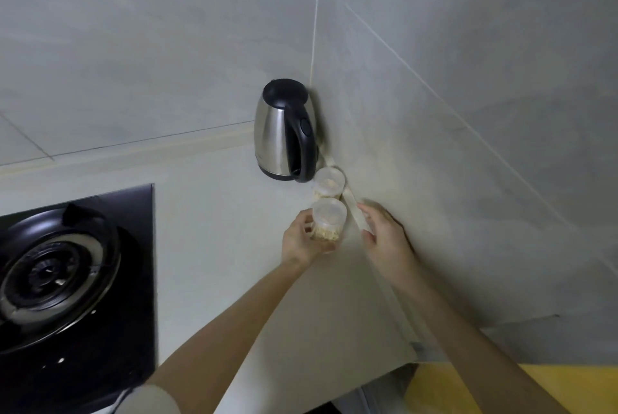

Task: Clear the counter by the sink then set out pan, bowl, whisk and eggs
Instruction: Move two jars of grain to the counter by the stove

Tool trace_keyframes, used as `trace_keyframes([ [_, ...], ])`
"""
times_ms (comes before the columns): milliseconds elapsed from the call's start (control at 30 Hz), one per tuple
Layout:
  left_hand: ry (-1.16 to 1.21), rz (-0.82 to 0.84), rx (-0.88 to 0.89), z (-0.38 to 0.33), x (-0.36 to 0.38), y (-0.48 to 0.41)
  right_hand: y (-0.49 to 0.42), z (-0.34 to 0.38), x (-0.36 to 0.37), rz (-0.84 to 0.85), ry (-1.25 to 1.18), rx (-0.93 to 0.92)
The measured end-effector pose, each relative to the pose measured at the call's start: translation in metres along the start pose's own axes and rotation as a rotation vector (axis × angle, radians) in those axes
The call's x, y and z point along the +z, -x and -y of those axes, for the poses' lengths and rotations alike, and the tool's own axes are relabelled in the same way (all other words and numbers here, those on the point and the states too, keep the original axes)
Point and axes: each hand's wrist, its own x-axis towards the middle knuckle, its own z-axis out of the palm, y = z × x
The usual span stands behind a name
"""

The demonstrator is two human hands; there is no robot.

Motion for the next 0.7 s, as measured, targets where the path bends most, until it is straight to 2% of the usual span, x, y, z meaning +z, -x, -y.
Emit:
trace_keyframes([
  [400, -0.105, -0.042, 0.020, -0.004, 0.032, -0.008, 0.027, 0.000, -0.016, 0.070, -0.042, 0.054],
  [533, -0.043, -0.051, -0.034, 0.003, 0.028, -0.006, 0.025, 0.002, -0.019, 0.104, -0.023, 0.074],
  [700, -0.008, -0.062, -0.020, -0.004, 0.018, 0.008, 0.021, 0.008, -0.017, 0.143, -0.005, 0.078],
])
